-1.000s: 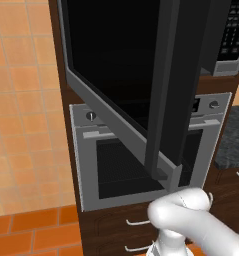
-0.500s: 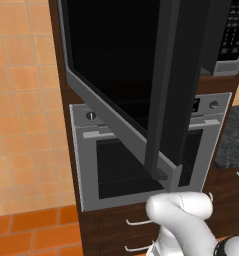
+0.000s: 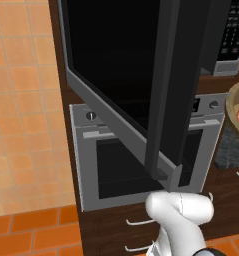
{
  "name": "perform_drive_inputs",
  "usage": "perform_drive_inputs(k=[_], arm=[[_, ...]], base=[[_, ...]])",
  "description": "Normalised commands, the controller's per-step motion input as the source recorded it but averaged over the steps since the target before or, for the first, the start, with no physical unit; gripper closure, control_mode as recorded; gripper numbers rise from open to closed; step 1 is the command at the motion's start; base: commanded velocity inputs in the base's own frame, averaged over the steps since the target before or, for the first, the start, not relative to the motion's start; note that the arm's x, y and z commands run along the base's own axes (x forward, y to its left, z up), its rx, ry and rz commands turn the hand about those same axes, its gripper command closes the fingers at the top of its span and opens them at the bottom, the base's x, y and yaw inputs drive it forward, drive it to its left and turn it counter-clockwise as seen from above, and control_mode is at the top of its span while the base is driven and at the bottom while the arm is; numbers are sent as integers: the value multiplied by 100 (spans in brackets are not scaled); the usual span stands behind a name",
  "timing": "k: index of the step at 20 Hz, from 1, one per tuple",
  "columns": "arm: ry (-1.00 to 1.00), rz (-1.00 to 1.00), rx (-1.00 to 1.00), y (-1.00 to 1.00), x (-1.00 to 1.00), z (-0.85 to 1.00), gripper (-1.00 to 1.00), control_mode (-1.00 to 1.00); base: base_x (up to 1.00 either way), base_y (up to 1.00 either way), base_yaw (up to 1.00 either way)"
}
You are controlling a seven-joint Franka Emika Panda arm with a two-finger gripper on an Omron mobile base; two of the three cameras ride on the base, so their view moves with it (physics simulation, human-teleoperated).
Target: Open the microwave, place the bowl with waffle inside the microwave, then close the microwave door and turn it on.
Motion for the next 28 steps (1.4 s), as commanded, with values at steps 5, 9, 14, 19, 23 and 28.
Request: perform_drive_inputs(k=[5,9,14,19,23,28], arm=[[-7,0,0,100,24,86,100,-100],[1,0,0,100,69,78,100,-100],[20,0,0,100,98,39,100,-100],[24,0,0,89,100,19,100,-100],[3,-1,0,54,96,44,100,-100],[11,-8,0,23,85,8,100,-100]], base=[[0,0,0],[0,0,0],[0,0,0],[0,0,0],[0,0,0],[0,0,0]])
